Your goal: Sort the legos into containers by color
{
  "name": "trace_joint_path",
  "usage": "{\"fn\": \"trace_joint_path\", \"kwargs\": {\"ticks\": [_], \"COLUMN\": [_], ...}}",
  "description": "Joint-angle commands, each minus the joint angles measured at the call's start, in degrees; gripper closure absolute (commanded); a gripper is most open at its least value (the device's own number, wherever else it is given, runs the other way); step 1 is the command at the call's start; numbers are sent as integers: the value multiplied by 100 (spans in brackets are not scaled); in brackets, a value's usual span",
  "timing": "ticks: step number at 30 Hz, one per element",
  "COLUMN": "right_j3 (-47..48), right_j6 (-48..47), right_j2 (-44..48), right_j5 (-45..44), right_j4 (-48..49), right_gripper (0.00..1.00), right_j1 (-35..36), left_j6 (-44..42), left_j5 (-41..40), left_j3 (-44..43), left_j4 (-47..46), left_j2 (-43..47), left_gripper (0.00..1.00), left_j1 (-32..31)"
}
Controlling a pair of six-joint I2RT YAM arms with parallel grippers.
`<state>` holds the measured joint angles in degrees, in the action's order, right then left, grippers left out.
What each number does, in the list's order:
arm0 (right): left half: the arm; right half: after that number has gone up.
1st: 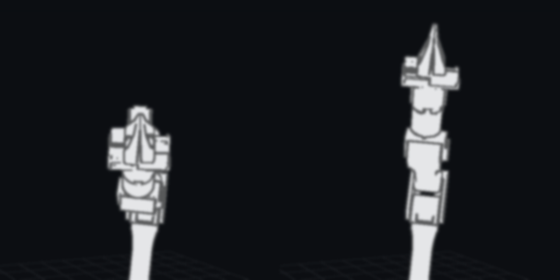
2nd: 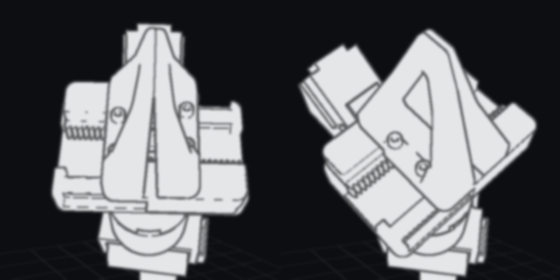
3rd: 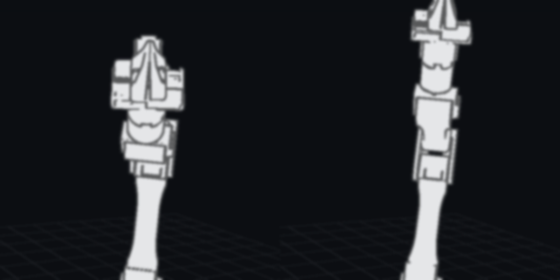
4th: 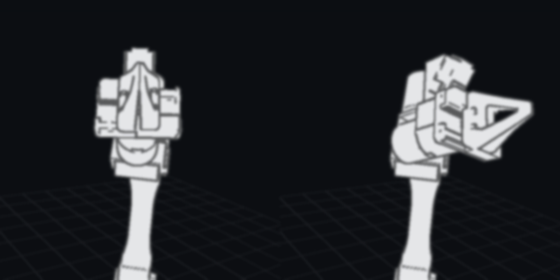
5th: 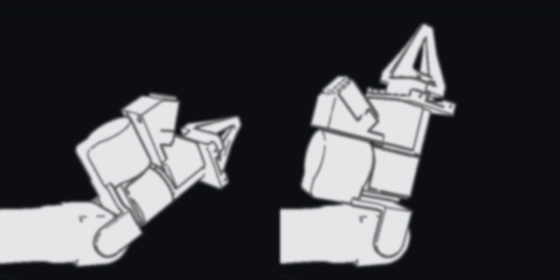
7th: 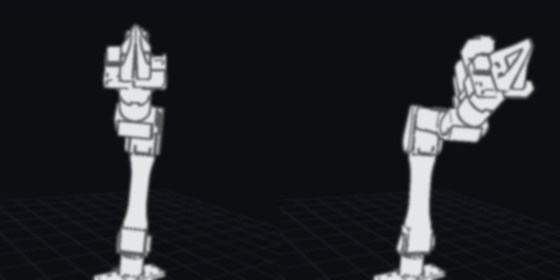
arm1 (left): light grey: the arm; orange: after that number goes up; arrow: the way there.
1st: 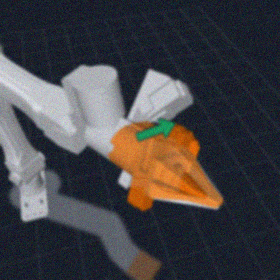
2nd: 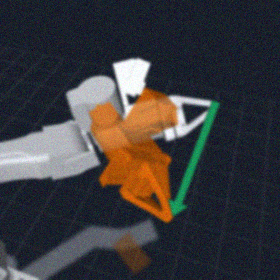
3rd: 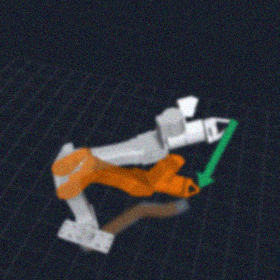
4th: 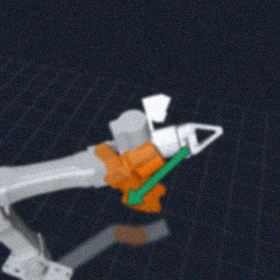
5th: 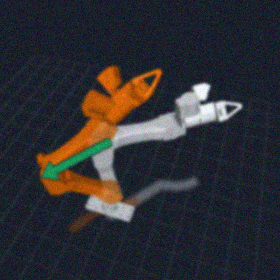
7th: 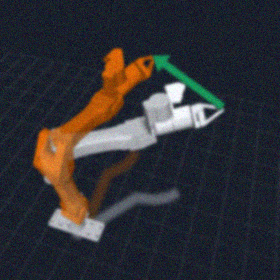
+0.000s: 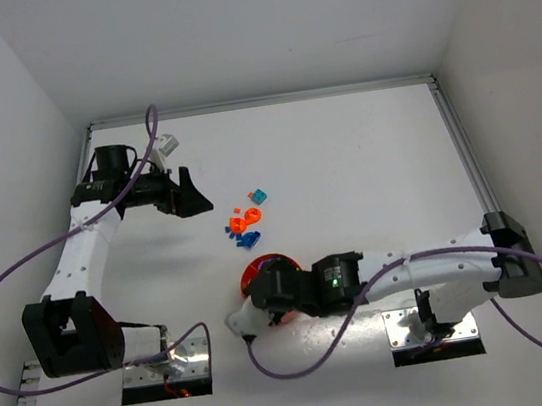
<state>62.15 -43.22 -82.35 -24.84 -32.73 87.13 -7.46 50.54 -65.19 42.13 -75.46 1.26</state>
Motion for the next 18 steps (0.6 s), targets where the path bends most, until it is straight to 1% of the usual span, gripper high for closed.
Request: {"fn": "trace_joint_path", "kwargs": {"ticks": [1,2,4,5,7,8,10,11,12,14,15,16,17,18], "right_j3": [613,675,806,868,1105,1176,1430,1536,1659,2202,2675,2880,3099,3397], "right_j6": [972,1330,1649,1955,2255,2500,2730,2914,3038,3275,3520,3627,3767,3838], "right_j2": [351,412,412,412,264,185,-123,-246,-386,-974,-1220,-1457,-1921,-2126], "right_j5": [-224,-223,-75,-13,250,356,620,951,1103,1594,2031,2288,2743,2913], "right_j4": [916,970,1180,1181,1129,1042,988,866,865,472,330,242,49,48], "right_gripper": [59,59,59,59,59,59,59,57,55,49,48,45,41,40], "right_j1": [-757,-1151,-1548,-1950,-2374,-2785,-3192,-3620,-3833,-4238,-4562,-4687,-4879,-4933], "left_j6": [-27,-27,87,87,210,210,271,272,324,377,447,448,587,588], "left_j5": [43,43,43,43,43,43,43,43,43,-9,-105,-176,-263,-351], "left_j3": [15,15,15,15,-125,-178,-371,-511,-512,-705,-706,-801,-872,-873], "left_j4": [-204,-205,-345,-346,-486,-486,-486,-486,-486,-539,-539,-539,-591,-592], "left_j2": [207,207,155,67,-152,-240,-433,-608,-688,-820,-873,-952,-953,-1005], "left_gripper": [0,0,0,0,0,0,0,0,0,0,0,0,0,0], "left_j1": [85,85,85,85,85,85,85,85,85,85,85,85,85,85]}}
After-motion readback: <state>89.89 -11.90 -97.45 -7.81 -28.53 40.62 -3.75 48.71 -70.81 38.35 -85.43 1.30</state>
